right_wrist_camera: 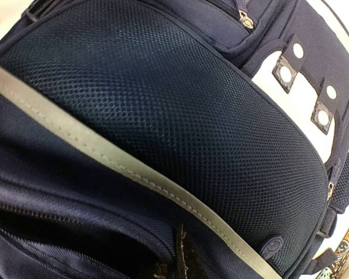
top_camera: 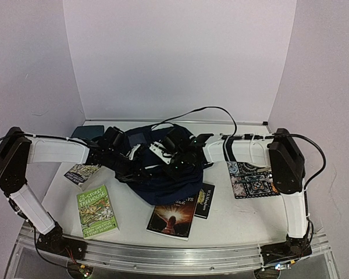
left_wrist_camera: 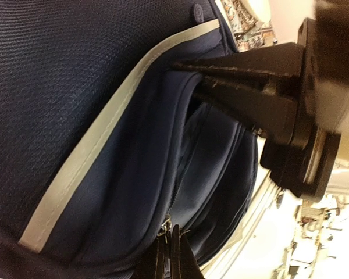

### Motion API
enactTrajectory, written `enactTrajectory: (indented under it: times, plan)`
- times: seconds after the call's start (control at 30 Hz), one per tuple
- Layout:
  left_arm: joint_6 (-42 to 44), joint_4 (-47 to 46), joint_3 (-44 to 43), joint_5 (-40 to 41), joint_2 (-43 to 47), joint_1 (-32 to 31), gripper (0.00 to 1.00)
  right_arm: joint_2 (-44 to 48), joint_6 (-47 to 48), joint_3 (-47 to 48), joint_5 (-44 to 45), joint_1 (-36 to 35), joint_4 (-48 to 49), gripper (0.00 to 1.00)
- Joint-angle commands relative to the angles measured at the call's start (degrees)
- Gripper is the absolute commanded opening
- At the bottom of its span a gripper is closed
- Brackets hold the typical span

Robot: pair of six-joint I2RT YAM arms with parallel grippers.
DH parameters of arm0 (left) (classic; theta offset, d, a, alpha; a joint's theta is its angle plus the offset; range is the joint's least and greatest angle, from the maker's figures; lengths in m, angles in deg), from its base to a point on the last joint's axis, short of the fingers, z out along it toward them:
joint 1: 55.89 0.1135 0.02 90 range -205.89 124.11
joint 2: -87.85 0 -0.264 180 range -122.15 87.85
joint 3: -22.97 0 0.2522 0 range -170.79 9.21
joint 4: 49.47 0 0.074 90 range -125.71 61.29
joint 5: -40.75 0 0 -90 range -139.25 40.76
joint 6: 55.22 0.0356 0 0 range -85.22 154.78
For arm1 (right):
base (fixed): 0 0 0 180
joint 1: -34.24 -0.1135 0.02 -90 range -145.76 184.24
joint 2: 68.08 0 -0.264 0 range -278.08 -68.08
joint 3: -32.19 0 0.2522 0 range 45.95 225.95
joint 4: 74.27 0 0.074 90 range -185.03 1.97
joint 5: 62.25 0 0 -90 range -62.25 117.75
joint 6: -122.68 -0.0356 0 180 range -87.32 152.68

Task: Pack the student bag
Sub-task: Zip the second largest pocket of the bag in the student bag, then pick up the second largest pocket of the bag from the student bag.

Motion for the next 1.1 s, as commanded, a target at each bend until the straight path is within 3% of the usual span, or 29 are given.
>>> enactTrajectory:
  times: [0.0, 0.23, 0.53, 0.73, 1.07]
  plan:
    - [-4.07, -12.11, -1.02, -5.70, -1.00, -2.64, 0.08, 3.09, -3.32, -1.41, -2.82, -0.85, 5.76, 0.13]
    - [-4.30, -12.41, 0.69, -2.14, 0.18, -2.64, 0.28, 10.70, -6.36, -7.22, -0.66, -2.65, 5.78, 0.38]
    - [-3.81, -10.30, 4.51, 2.25, 6.42, -1.53, 0.42, 19.35, -16.48, -13.76, 2.60, -5.31, 4.21, 0.57]
    - [-3.71, -8.85, 7.47, 5.06, 11.08, 0.39, 0.48, 19.52, -22.70, -15.79, -1.77, -6.27, 4.37, 0.57]
    - [-3.19, -8.83, 9.66, 7.74, 10.80, 3.16, 0.52, 10.82, -24.46, -12.28, -6.46, -5.21, 9.17, 0.54]
